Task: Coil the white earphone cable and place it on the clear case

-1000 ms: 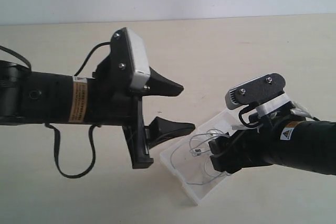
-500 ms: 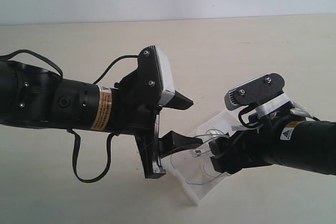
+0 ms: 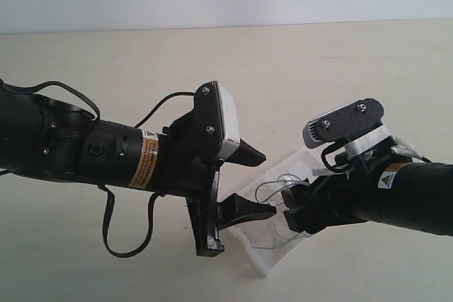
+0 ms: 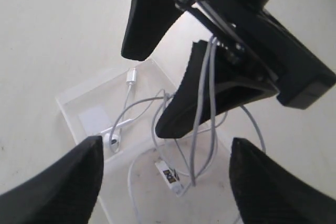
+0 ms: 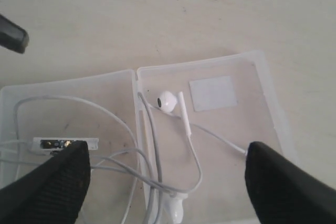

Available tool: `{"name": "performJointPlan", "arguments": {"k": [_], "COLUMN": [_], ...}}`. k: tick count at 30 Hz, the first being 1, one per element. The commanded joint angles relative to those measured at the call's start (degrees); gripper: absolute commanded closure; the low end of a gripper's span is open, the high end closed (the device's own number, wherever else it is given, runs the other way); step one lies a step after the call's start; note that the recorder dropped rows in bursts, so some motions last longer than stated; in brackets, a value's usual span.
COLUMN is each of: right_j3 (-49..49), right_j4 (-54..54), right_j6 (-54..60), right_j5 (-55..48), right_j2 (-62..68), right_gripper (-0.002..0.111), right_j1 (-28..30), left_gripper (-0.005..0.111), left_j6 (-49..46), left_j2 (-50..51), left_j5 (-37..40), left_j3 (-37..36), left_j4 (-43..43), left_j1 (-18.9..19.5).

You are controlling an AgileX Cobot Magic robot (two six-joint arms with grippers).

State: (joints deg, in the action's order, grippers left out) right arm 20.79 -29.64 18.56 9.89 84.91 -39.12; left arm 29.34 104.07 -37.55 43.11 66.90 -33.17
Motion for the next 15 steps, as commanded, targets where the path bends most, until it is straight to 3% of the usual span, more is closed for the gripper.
{"name": "performJointPlan", "arguments": {"k": [1, 11, 15], "right_j3": [0.3, 0.3, 0.3], "right_j4": [0.2, 0.2, 0.2], "right_j6": [0.5, 0.9, 3.3], "right_j5": [0.9, 0.4, -0.3], "right_j2": [-0.4, -0.4, -0.4], "right_gripper": [0.031, 0.031, 0.031], "right_j1": [-0.1, -0.1, -0.1], "left_gripper": [0.050, 0.104, 0.107], "left_j6": [0.1, 0.0, 4.2], "left_j2": [0.1, 0.1, 0.1], "left_j5": [-1.2, -2.9, -3.0], "left_j3": [0.1, 1.8, 3.6], "left_j4": [-1.6, -2.1, -3.3], "left_j1": [-0.3, -0.3, -0.3]}}
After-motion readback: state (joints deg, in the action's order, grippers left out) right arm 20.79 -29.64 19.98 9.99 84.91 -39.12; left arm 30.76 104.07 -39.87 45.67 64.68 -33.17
